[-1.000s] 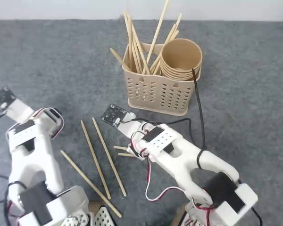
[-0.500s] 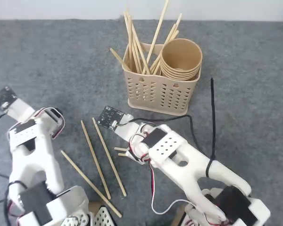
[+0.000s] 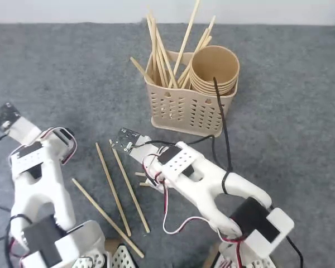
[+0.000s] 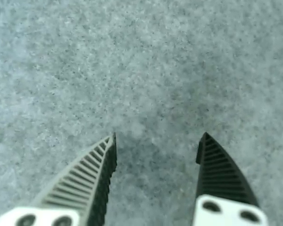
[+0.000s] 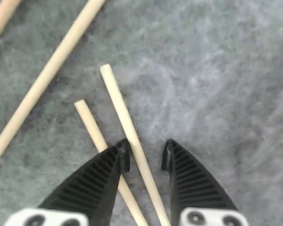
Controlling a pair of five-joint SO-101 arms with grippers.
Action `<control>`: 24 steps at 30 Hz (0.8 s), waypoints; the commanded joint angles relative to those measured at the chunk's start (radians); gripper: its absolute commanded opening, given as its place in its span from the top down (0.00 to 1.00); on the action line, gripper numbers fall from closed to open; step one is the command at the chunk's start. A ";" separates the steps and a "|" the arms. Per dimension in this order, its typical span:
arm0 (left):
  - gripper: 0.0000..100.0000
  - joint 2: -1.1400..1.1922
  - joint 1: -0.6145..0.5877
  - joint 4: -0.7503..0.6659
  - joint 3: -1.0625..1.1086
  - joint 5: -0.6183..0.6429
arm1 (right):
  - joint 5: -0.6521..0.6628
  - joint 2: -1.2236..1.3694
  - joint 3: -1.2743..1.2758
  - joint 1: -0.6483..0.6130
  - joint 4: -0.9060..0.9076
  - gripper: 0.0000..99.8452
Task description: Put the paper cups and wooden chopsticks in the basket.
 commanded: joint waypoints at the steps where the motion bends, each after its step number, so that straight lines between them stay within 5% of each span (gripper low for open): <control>1: 0.74 -0.008 0.009 0.002 -0.038 0.002 | 0.009 -0.005 -0.038 0.015 0.012 0.87; 6: 0.74 -0.008 0.009 0.002 -0.038 0.002 | 0.009 -0.002 -0.035 -0.001 0.013 0.87; 9: 0.74 -0.008 0.009 0.000 -0.038 0.002 | 0.002 -0.001 -0.035 -0.001 0.013 1.00; 14: 0.74 -0.008 0.008 0.000 -0.039 0.002 | -0.075 -0.030 -0.061 0.025 0.061 0.99; 24: 0.74 -0.005 0.008 -0.002 -0.045 0.002 | -0.091 -0.533 -0.184 0.196 0.249 0.99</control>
